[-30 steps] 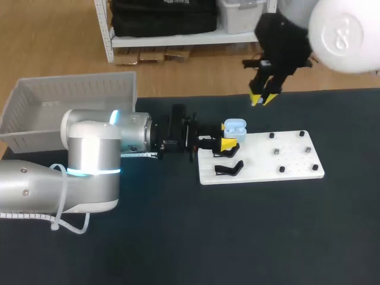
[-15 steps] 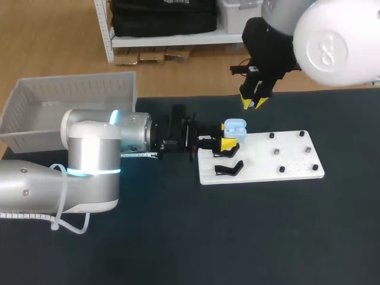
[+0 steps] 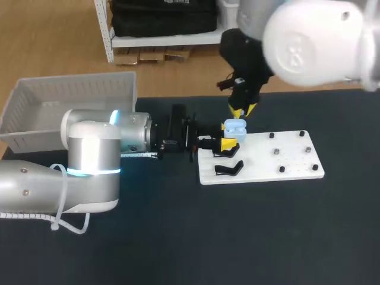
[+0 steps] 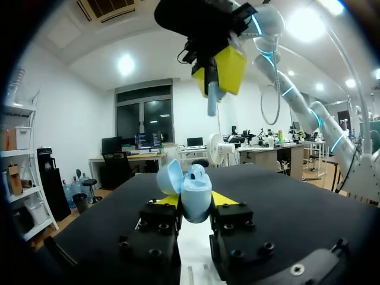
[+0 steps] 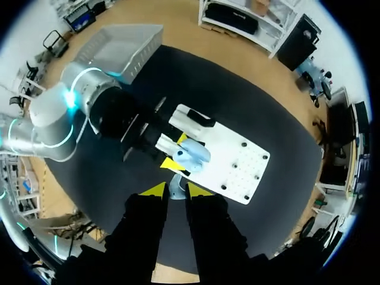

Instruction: Pick up each earbud case from the left stands, insert the matching earbuds, close the lid, and place the case in the box.

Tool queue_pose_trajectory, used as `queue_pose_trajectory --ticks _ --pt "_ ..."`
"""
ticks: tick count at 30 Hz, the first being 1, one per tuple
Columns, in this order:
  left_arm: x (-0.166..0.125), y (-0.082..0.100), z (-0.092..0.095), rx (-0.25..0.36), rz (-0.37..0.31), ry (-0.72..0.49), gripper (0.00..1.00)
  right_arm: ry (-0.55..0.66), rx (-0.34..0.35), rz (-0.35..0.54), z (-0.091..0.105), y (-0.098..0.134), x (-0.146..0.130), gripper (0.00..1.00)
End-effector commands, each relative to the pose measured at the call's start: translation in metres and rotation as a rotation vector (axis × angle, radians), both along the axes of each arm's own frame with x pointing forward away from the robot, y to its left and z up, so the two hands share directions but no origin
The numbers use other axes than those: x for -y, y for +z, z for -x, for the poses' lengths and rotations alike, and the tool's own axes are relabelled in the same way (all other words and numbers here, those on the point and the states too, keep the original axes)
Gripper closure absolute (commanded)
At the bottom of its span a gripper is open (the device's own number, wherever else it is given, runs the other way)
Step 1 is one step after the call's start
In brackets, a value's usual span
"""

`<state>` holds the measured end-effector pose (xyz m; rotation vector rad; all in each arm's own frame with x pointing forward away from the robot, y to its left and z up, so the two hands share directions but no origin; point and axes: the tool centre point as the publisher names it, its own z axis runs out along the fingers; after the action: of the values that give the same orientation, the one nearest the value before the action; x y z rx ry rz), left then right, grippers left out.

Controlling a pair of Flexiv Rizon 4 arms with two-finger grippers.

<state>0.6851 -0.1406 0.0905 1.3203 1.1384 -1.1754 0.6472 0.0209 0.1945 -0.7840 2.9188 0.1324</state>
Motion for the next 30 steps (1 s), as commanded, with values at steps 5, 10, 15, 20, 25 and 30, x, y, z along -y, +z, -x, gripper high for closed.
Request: queue_pose_trajectory --ticks 5,10,15,20,25,30 --pt "0.0 -0.001 0.001 0.004 0.004 0.005 1.0 -0.03 -0.053 0.06 -0.008 -0.018 -0.006 1.0" --pt "0.0 -0.001 0.001 0.004 0.004 0.005 1.0 -0.054 -0.062 0.066 -0.01 -0.025 -0.005 1.0" --pt "0.0 -0.001 0.001 0.004 0.004 0.005 1.0 -0.057 -0.06 0.081 -0.01 -0.03 -0.01 1.0" --pt "0.0 -0.001 0.001 0.004 0.004 0.005 1.0 -0.049 -0.048 0.089 -0.012 -0.034 -0.013 1.0" --pt "0.0 -0.001 0.001 0.004 0.004 0.005 1.0 -0.051 -0.029 0.088 -0.014 -0.035 -0.012 1.0" --pt "0.0 -0.001 0.001 0.004 0.004 0.005 1.0 -0.05 -0.016 0.083 -0.014 -0.035 -0.012 1.0"
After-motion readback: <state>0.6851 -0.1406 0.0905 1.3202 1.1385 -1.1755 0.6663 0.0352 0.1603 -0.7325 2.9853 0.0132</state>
